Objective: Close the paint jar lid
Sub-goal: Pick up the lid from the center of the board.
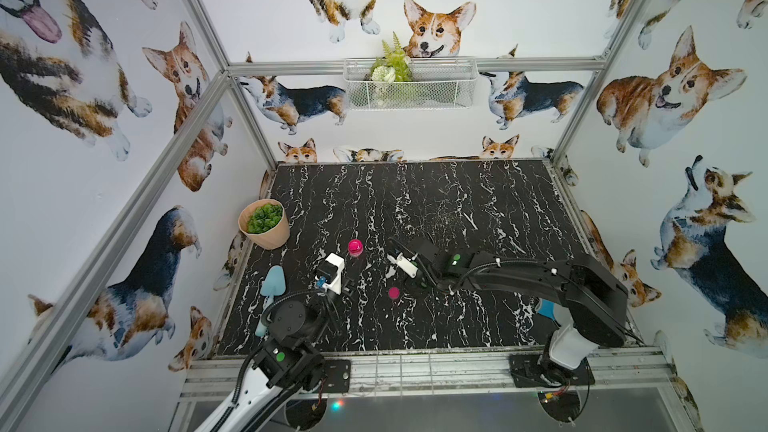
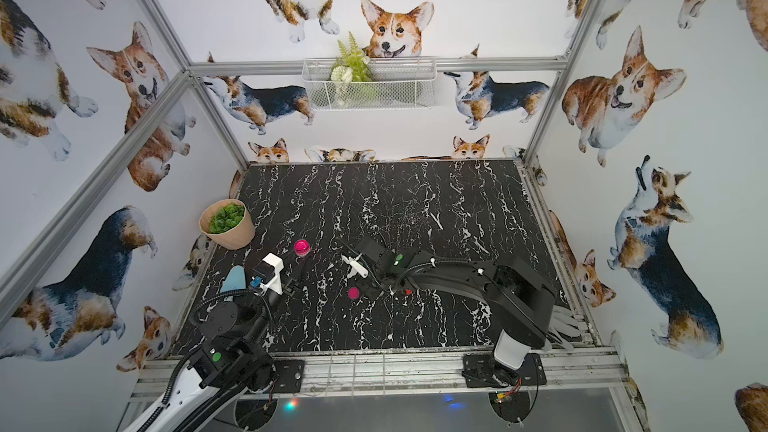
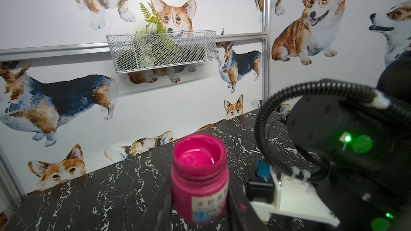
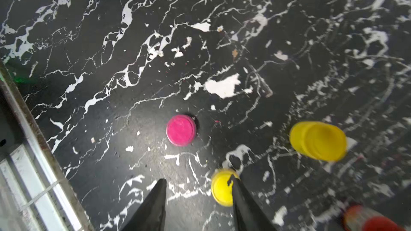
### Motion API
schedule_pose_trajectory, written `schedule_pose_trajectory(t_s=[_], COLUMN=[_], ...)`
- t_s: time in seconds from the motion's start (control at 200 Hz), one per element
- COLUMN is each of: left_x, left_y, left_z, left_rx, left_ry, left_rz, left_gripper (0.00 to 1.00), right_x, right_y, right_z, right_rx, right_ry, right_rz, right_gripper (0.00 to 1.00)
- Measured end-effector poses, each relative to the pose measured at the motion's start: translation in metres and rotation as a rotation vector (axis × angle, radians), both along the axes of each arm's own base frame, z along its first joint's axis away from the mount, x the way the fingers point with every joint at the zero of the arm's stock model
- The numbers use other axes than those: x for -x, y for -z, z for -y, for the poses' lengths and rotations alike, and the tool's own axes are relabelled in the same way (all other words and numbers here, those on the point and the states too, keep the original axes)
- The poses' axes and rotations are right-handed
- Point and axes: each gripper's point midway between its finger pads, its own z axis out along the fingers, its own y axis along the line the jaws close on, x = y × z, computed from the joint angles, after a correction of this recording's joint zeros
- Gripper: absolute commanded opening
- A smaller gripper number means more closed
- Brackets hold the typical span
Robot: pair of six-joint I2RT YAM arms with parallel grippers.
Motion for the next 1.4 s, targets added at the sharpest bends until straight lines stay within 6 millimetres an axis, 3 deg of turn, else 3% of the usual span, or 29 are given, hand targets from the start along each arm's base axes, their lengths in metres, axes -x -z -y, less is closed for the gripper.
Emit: schedule_pose_trajectory(t_s=[0.16, 0.305, 0.631, 1.397], left_x=[0.012, 0.019, 0.024, 0.024], left_y=[-0.04, -0.05, -0.049, -0.047], left_z=[-0.01, -0.016, -0.021, -0.02], left_rx=[0.027, 0.015, -0.023, -0.034], left_ry=[0.001, -0.002, -0.008, -0.006], left_rz=[0.046, 0.055, 0.047, 0.047], left_gripper=[0.37, 0.37, 0.37, 0.37], right_x=[0.0, -0.003, -0.003, 0.0], right_y=[0.017, 0.023, 0.043, 0.053], right_z=[-0.017, -0.026, -0.036, -0.029], right_rx=[-0.008, -0.013, 0.029, 0.096], right_ry=[-0.019, -0.021, -0.03, -0.025], right_rz=[0.005, 0.006, -0.013, -0.004], right_gripper=[0.49, 0.46, 0.44, 0.37])
